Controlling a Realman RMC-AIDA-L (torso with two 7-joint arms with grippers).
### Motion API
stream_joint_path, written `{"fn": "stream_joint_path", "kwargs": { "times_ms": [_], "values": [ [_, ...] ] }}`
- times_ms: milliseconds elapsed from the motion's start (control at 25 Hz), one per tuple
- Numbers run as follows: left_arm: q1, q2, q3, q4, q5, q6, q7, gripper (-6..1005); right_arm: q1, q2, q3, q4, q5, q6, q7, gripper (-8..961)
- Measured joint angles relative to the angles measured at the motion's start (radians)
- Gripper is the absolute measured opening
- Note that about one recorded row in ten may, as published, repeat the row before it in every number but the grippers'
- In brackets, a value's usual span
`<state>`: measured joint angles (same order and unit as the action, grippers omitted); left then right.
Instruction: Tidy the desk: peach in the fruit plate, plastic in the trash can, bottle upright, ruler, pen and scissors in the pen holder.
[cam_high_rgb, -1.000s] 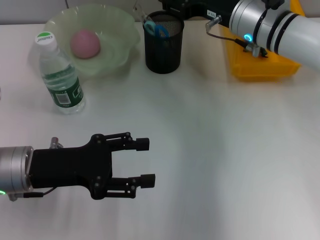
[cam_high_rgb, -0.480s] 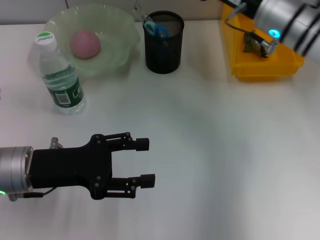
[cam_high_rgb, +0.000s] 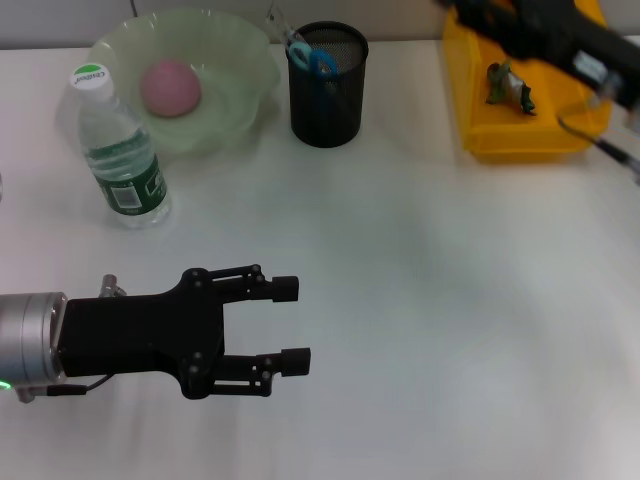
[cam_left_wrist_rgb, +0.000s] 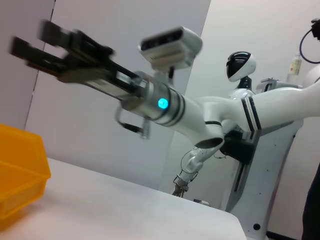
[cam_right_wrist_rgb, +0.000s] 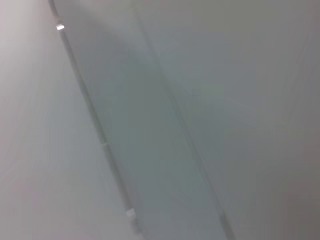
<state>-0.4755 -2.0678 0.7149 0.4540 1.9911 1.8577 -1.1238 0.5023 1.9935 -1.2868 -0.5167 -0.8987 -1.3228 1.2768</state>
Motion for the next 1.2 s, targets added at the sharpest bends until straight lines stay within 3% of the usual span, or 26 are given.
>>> {"fn": "stream_joint_path", "kwargs": {
  "times_ms": [200,440,640,960,1200],
  "values": [
    [-0.004,0.001,-0.002,0.0,0.0,-0.001,-0.004,786,-0.055,-0.014,0.162,-0.01,-0.258,-0.174,0.12,784],
    [-0.013,0.004,-0.005,0.0,0.0,-0.005,-0.028,786,-0.079,-0.017,0.299,-0.022,-0.503,-0.277,0.131,783],
    [-0.018,0.005,-0.007,0.002,0.0,-0.007,-0.039,786,-0.107,-0.006,0.307,-0.079,-0.615,-0.326,0.103,784],
    [-0.011,0.004,-0.007,0.0,0.004,-0.048,-0.034,788,-0.085,-0.009,0.308,-0.076,-0.786,-0.383,0.014,783],
    [-0.007,0.002,-0.001,-0.01,0.003,-0.071,-0.03,788,-0.082,-0.006,0.289,-0.068,-0.817,-0.393,-0.051,783]
  ]
}}
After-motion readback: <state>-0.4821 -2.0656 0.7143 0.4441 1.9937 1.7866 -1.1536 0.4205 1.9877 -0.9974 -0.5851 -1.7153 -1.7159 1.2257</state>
